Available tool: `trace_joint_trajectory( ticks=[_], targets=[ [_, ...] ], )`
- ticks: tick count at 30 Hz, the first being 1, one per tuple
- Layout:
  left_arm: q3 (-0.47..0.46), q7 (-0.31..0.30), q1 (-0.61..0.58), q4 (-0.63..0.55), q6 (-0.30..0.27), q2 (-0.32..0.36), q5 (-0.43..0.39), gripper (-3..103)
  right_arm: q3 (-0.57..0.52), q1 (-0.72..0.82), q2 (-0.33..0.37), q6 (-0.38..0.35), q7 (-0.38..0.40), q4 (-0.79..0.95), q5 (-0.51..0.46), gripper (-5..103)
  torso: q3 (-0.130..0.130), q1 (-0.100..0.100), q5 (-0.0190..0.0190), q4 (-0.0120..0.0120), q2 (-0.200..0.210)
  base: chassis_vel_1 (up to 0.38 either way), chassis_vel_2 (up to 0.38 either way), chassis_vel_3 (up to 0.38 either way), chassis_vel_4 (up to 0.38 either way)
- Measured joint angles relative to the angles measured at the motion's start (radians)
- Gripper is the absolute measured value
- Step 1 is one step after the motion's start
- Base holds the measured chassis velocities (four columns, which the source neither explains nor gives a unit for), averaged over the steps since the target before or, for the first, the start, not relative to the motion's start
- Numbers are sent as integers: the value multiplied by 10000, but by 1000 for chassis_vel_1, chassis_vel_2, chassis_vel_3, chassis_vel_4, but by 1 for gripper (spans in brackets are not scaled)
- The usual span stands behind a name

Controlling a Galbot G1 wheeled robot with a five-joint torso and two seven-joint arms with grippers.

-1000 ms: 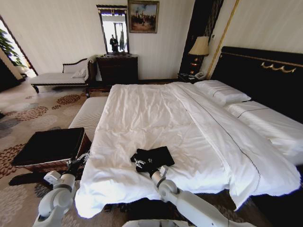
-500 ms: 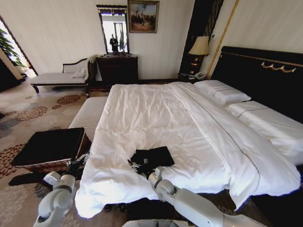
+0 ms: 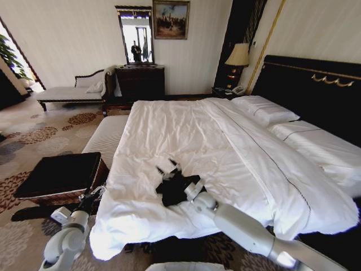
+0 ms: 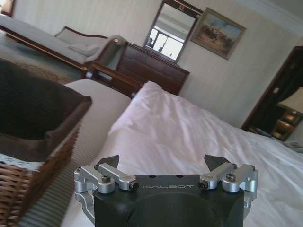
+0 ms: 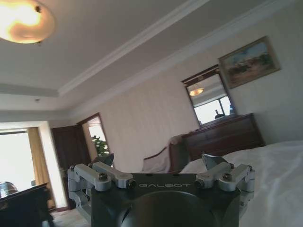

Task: Fold the clothes on the bed and place them into the basket.

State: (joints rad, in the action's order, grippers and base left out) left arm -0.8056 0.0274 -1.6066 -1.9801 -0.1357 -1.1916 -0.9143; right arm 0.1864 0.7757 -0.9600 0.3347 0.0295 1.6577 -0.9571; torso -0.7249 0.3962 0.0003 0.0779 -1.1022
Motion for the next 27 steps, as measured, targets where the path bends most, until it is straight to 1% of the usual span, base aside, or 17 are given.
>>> trace_joint_trajectory(
  ticks=[2, 4, 5, 8, 9, 11, 12, 13, 14, 15, 17, 18, 19, 20, 23, 24, 27],
  targets=[
    [492, 519, -36, -176, 45, 126, -343, 100, -1091, 716, 255, -625, 866, 265, -77, 100, 0, 0, -1, 4, 0, 0, 0, 0, 0],
    [1134, 1061, 31, -269, -34, 295, -853, 100, -2232, 1656, 373, -1439, 1882, 816, -230, 100, 0, -1, 3, 5, 0, 0, 0, 0, 0],
    [1134, 1061, 31, -269, -34, 295, -853, 100, -2232, 1656, 373, -1439, 1882, 816, -230, 100, 0, -1, 3, 5, 0, 0, 0, 0, 0],
    [2150, 1308, 351, -311, -472, 446, -2003, 100, -3814, 3165, 189, -2529, 2911, 1856, -1377, 100, 1, -1, -2, 2, 0, 0, 0, 0, 0],
    [2150, 1308, 351, -311, -472, 446, -2003, 100, -3814, 3165, 189, -2529, 2911, 1856, -1377, 100, 1, -1, -2, 2, 0, 0, 0, 0, 0],
    [2764, 1147, 661, -166, -843, 410, -2592, 100, -4666, 4237, -92, -3130, 3160, 2255, -1869, 100, 2, -1, -1, 4, 0, 0, 0, 0, 0],
    [2972, 993, 761, -57, -1033, 321, -2825, 100, -4844, 4631, -232, -3342, 3201, 2294, -1997, 100, 2, -1, -3, 5, -1, 0, 0, 0, 0],
    [3119, 818, 841, 53, -1214, 178, -3060, 100, -4873, 4851, -364, -3529, 3250, 2295, -2153, 100, 2, -2, 0, 6, 0, 0, 0, 0, 0],
    [3119, 818, 841, 53, -1214, 178, -3060, 100, -4873, 4851, -364, -3529, 3250, 2295, -2153, 100, 2, -2, 0, 6, 0, 0, 0, 0, 0],
    [3247, 607, 921, 194, -1420, -36, -3241, 100, -4797, 4969, -494, -3768, 3338, 2264, -2369, 100, 2, -2, 0, 2, -1, 0, 0, 0, 0],
    [3480, 337, 1105, 527, -1738, -401, -3320, 100, -4563, 4998, -703, -4127, 3516, 2139, -2685, 100, 1, -2, 2, -8, 0, 0, 0, 0, 0],
    [3627, 262, 1237, 742, -1867, -554, -3311, 100, -4450, 4968, -796, -4225, 3600, 2054, -2806, 100, 1, -2, 0, -6, 0, 0, 0, 0, 0],
    [3627, 262, 1237, 742, -1867, -554, -3311, 100, -4450, 4968, -796, -4225, 3600, 2054, -2806, 100, 1, -2, 0, -6, 0, 0, 0, 0, 0],
    [3785, 207, 1385, 961, -2007, -674, -3275, 100, -4355, 4907, -872, -4300, 3678, 1964, -2904, 100, 1, -2, -3, -4, 0, 0, 0, 0, 0],
    [4254, 114, 1912, 1854, -2184, -1010, -3086, 100, -4116, 4581, -1062, -4483, 3924, 1606, -3140, 100, 1, -1, -2, -3, 0, 0, 0, 0, 0],
    [4254, 114, 1912, 1854, -2184, -1010, -3086, 100, -4116, 4581, -1062, -4483, 3924, 1606, -3140, 100, 1, -1, -2, -3, 0, 0, 0, 0, 0],
    [4568, 104, 2428, 2630, -2210, -1303, -3016, 100, -4003, 4374, -1157, -4512, 3946, 1332, -3193, 100, 0, -1, 0, -3, 0, 0, 0, 0, 0]
  ],
)
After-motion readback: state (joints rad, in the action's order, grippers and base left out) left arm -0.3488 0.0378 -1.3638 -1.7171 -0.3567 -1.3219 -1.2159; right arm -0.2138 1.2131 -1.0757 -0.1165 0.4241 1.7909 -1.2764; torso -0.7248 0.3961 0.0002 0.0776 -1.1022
